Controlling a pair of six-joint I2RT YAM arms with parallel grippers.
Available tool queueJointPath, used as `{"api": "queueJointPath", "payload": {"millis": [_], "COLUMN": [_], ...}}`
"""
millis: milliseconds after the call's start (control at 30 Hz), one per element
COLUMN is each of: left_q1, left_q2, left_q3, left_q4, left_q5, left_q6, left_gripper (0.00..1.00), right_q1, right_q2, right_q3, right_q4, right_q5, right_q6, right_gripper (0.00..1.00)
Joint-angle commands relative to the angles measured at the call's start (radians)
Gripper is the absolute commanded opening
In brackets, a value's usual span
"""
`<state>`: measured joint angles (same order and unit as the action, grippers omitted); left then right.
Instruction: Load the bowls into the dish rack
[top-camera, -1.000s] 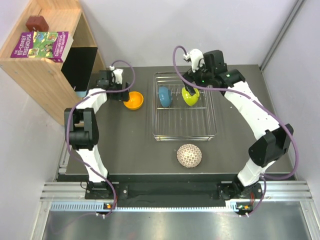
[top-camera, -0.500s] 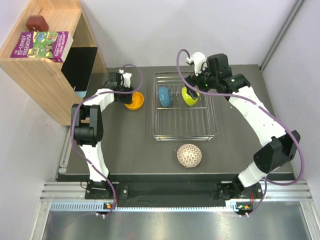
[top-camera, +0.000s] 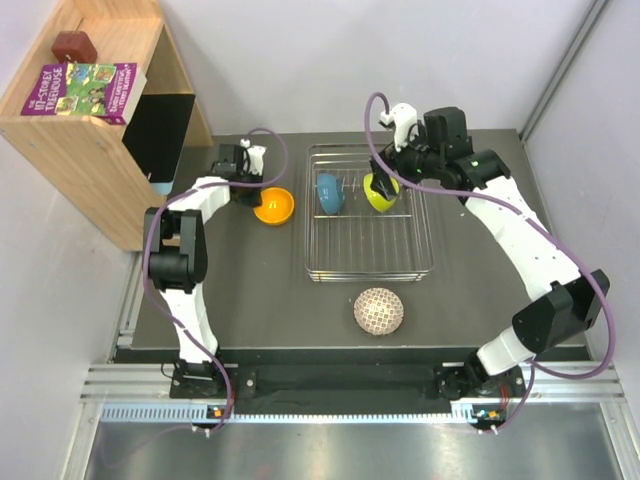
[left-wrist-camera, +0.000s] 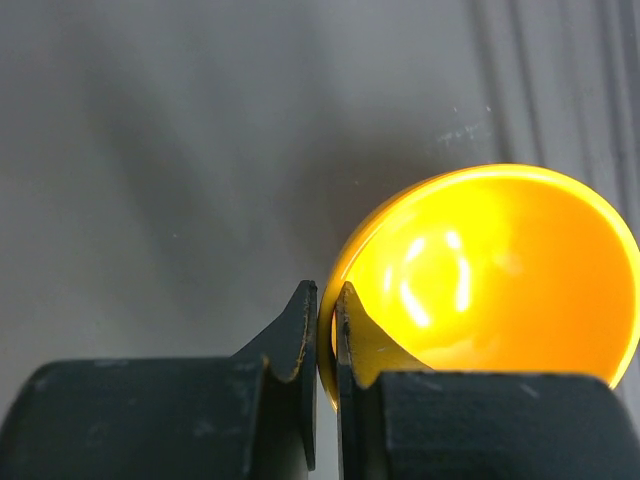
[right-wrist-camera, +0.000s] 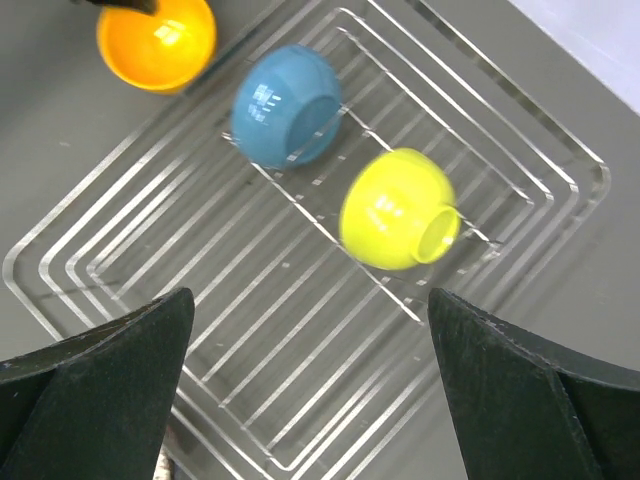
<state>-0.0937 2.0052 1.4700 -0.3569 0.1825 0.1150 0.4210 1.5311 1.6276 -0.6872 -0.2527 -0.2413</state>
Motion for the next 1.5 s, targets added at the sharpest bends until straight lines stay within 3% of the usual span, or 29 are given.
{"api": "queueJointPath", "payload": {"millis": [0, 367, 567, 667, 700, 767, 900, 967, 1167, 1467], "left_q1": [0.003, 0.005, -0.101, -0.173, -0.201, -0.225, -0.248, -0.248, -0.261, -0.308], "left_q2": [-0.080, -0.402, -0.477, -0.508, -0.511, -0.516, -0.514, -0.516, -0.523, -0.528], "left_q3": [-0.011, -0.019, 0.049, 0.047, 0.047, 0.053, 0.065, 0.064, 0.059, 0.062], "left_q4": [-0.060, -0.089, -0.116, -0.085, -0.079, -0.063, -0.048, -0.034, -0.007, 0.035], "left_q5": [0.034, 0.278, 0.337, 0.351, 0.360, 0.374, 0.387, 0.388, 0.350, 0.279], "left_q6": [0.038, 0.080, 0.066, 0.049, 0.038, 0.029, 0.006, 0.000, 0.002, 0.012], "left_gripper": [0.00, 0.00, 0.00, 0.00, 0.00, 0.00, 0.00, 0.00, 0.00, 0.00], "right_q1": [-0.021, -0.083, -0.088, -0.088, -0.090, -0.088, -0.102, -0.109, -0.117, -0.108], "right_q2": [-0.046, 0.110, 0.178, 0.179, 0.179, 0.182, 0.207, 0.221, 0.209, 0.238], "right_q3": [-0.003, 0.020, 0.008, -0.069, -0.098, -0.176, -0.296, -0.334, -0.350, -0.348], "right_q4": [0.054, 0.199, 0.408, 0.636, 0.816, 0.995, 1.491, 1.587, 1.441, 1.341], "right_q5": [-0.159, -0.690, -0.864, -0.939, -0.954, -0.983, -1.001, -1.002, -0.982, -0.953], "right_q6": [0.104, 0.413, 0.626, 0.813, 0.949, 1.144, 1.453, 1.534, 1.409, 1.347], "right_gripper": [1.00, 1.00, 1.00, 1.00, 1.00, 1.00, 1.00, 1.00, 1.00, 0.99]}}
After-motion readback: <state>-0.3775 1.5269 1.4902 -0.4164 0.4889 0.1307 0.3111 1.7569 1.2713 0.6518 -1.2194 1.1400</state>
